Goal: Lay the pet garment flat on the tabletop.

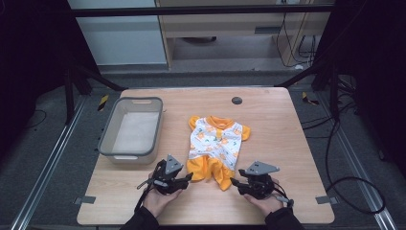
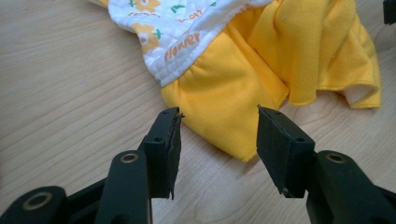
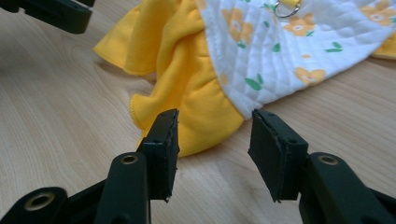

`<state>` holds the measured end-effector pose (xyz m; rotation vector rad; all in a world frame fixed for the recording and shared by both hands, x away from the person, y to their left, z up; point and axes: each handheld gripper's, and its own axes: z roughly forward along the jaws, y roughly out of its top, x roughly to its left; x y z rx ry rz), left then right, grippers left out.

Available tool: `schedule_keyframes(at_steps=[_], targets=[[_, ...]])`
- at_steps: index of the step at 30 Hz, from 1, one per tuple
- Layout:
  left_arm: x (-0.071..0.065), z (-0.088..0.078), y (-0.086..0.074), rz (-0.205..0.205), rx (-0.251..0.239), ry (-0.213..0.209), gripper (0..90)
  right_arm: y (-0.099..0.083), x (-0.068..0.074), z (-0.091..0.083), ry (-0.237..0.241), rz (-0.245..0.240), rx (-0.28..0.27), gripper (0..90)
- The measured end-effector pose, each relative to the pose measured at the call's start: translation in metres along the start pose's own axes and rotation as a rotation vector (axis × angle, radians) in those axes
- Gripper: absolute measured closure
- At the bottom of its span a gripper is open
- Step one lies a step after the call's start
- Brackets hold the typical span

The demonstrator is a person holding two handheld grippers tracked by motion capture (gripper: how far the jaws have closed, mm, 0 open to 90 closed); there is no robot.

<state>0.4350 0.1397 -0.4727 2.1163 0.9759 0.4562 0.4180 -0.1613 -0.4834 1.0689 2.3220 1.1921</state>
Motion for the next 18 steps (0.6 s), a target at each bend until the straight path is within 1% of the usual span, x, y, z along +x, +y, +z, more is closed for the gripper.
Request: schedule_keyframes(at_steps=[2, 6, 8, 11, 14, 18], targets=[[-0.002, 0.005, 0.0, 0.008, 0.015, 0.001, 49.7, 0.0, 0.003, 0.004, 0.01, -0.001, 0.009, 52.0], [-0.006, 0.014, -0.001, 0.016, 0.047, 0.002, 51.4, 0.001, 0.005, 0.009, 0.01, -0.005, 0.017, 52.1], [-0.006, 0.016, -0.002, 0.014, 0.059, 0.0, 55.0, 0.001, 0.004, 0.011, 0.014, -0.001, 0.021, 53.0], [-0.005, 0.019, -0.002, 0.0, 0.075, -0.005, 59.1, 0.001, 0.003, 0.014, 0.012, 0.003, 0.029, 55.5], [-0.004, 0.021, -0.003, -0.006, 0.092, -0.007, 65.6, 0.0, 0.004, 0.017, 0.011, 0.007, 0.044, 58.2], [-0.004, 0.024, -0.003, -0.01, 0.114, -0.015, 75.5, 0.0, 0.005, 0.02, -0.001, 0.002, 0.063, 67.9]])
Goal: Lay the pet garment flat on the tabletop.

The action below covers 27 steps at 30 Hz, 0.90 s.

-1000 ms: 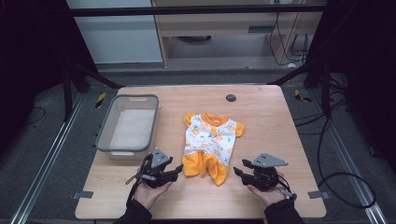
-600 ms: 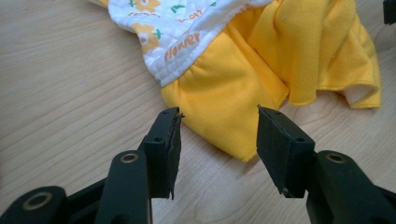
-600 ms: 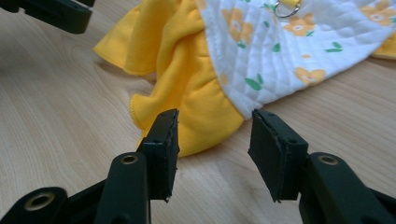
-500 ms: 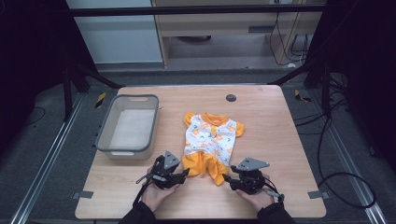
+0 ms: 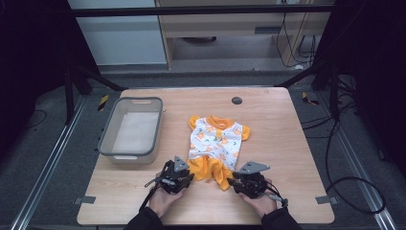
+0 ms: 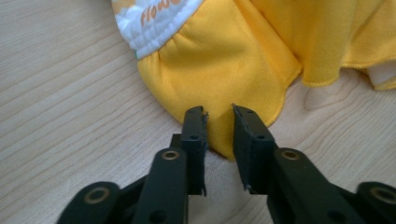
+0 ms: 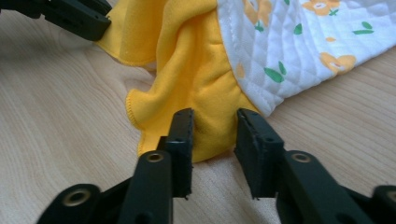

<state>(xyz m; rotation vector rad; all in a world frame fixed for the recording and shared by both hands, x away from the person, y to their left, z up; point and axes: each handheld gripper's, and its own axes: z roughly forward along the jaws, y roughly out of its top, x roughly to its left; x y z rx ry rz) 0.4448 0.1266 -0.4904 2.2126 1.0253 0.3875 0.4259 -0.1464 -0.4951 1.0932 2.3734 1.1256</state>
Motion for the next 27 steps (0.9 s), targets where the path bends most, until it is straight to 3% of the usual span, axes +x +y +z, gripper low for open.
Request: schedule_keyframes(at_steps=[8, 18, 23, 27], targets=[[0.002, 0.0, 0.001, -0.009, 0.003, -0.021, 86.7, 0.001, 0.001, 0.002, 0.027, 0.016, 0.044, 86.7], [0.006, -0.024, 0.007, -0.047, -0.078, -0.083, 88.6, 0.008, -0.005, -0.017, 0.057, 0.041, -0.021, 90.0], [0.011, -0.042, 0.009, -0.055, -0.124, -0.092, 88.9, 0.011, -0.008, -0.034, 0.08, 0.056, -0.074, 90.0], [0.016, -0.05, 0.009, -0.063, -0.141, -0.093, 89.0, 0.009, -0.009, -0.035, 0.075, 0.059, -0.077, 90.0]])
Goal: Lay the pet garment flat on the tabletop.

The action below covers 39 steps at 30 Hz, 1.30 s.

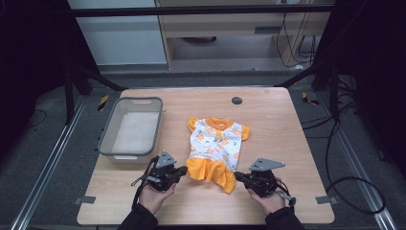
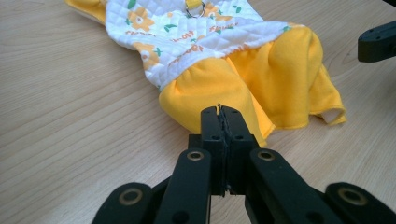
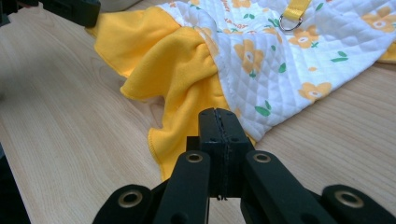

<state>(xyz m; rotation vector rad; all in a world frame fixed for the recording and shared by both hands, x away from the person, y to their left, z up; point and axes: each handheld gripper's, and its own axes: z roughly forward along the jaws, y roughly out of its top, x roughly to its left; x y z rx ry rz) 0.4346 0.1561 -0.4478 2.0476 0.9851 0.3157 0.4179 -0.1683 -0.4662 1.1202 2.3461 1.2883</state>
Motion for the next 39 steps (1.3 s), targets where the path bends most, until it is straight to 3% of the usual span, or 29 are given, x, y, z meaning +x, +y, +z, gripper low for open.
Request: schedule_keyframes(at_steps=[3, 5, 7, 11, 13, 16, 20, 22, 30, 35, 39], targets=[[0.0, 0.0, 0.0, 0.0, 0.001, -0.002, 89.0, -0.002, 0.002, 0.004, -0.001, -0.007, 0.003, 89.7], [-0.001, 0.001, -0.001, 0.004, 0.003, -0.003, 89.0, -0.004, 0.004, 0.008, -0.027, -0.021, -0.003, 75.8], [-0.002, 0.001, -0.001, 0.012, 0.008, -0.003, 89.0, -0.007, 0.005, 0.015, -0.035, -0.029, 0.023, 64.7], [-0.003, 0.001, -0.001, 0.022, 0.013, -0.002, 89.0, -0.013, 0.005, 0.026, -0.028, -0.025, 0.069, 60.1], [-0.003, 0.001, -0.001, 0.023, 0.011, 0.0, 89.1, -0.014, 0.006, 0.029, -0.043, -0.033, 0.087, 61.5], [-0.003, 0.0, -0.001, 0.02, 0.005, 0.002, 89.1, -0.016, 0.005, 0.032, -0.06, -0.041, 0.128, 73.1], [-0.002, -0.002, 0.0, 0.013, -0.006, 0.002, 89.1, -0.015, 0.004, 0.031, -0.056, -0.035, 0.138, 86.8], [-0.001, -0.004, 0.0, 0.016, -0.011, 0.003, 89.2, -0.012, 0.003, 0.028, -0.05, -0.029, 0.137, 87.5], [0.003, -0.021, 0.005, -0.012, -0.063, -0.011, 89.2, 0.0, -0.01, -0.007, -0.006, -0.006, 0.022, 87.5], [0.006, -0.028, 0.007, -0.023, -0.068, -0.02, 89.2, 0.005, -0.018, -0.02, 0.009, 0.002, 0.001, 87.5], [0.008, -0.03, 0.005, -0.031, -0.062, -0.019, 89.2, 0.005, -0.025, -0.028, 0.004, -0.006, 0.025, 87.5]])
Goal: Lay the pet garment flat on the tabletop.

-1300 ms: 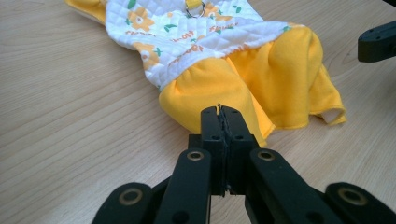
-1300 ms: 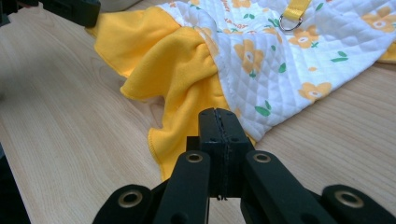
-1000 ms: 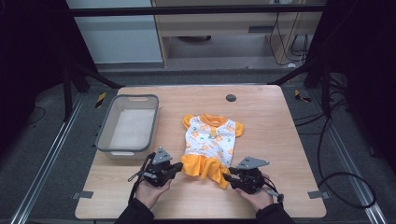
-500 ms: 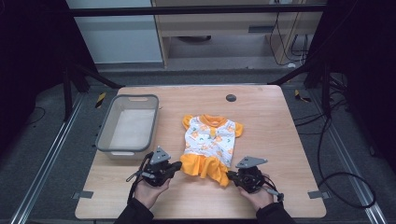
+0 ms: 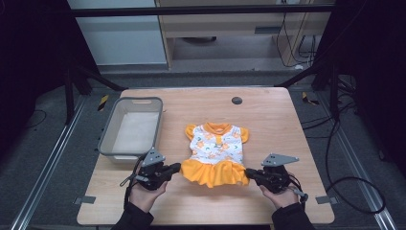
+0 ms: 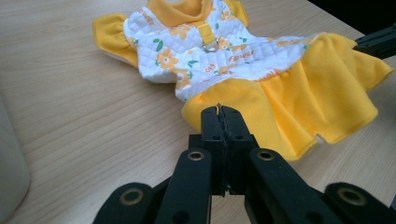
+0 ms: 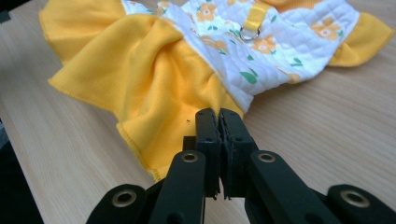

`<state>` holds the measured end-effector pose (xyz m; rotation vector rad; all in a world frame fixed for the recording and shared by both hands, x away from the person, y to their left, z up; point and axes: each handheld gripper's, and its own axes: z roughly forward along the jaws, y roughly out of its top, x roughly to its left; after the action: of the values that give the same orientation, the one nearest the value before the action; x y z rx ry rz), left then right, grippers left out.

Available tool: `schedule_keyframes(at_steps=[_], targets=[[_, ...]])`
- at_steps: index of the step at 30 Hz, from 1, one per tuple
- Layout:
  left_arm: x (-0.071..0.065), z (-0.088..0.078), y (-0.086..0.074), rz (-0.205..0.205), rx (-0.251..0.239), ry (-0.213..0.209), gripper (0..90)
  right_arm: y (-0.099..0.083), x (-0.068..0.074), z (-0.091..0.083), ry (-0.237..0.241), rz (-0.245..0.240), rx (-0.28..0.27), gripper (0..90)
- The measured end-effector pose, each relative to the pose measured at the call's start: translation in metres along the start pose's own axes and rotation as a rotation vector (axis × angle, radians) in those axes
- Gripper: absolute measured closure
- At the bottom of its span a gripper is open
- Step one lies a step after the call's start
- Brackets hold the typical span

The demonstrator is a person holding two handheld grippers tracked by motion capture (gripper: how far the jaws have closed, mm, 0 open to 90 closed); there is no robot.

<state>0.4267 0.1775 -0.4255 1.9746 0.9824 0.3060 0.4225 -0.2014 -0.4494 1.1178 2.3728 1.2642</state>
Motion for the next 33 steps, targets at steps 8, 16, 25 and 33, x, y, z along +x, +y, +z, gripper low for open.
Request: schedule_keyframes(at_steps=[8, 16, 25, 33], targets=[[-0.001, 0.005, -0.012, 0.018, 0.105, -0.001, 89.2, -0.012, -0.01, -0.003, 0.007, -0.026, 0.104, 87.1], [-0.001, 0.012, -0.019, 0.022, 0.133, 0.033, 83.1, -0.017, -0.008, 0.005, 0.001, -0.049, 0.119, 71.9], [-0.014, 0.01, -0.006, 0.063, 0.019, 0.032, 78.5, -0.012, -0.011, -0.003, -0.012, 0.013, -0.034, 76.0], [-0.03, 0.053, -0.008, 0.167, 0.047, 0.044, 85.1, -0.01, 0.004, 0.024, -0.017, -0.028, -0.007, 90.0]])
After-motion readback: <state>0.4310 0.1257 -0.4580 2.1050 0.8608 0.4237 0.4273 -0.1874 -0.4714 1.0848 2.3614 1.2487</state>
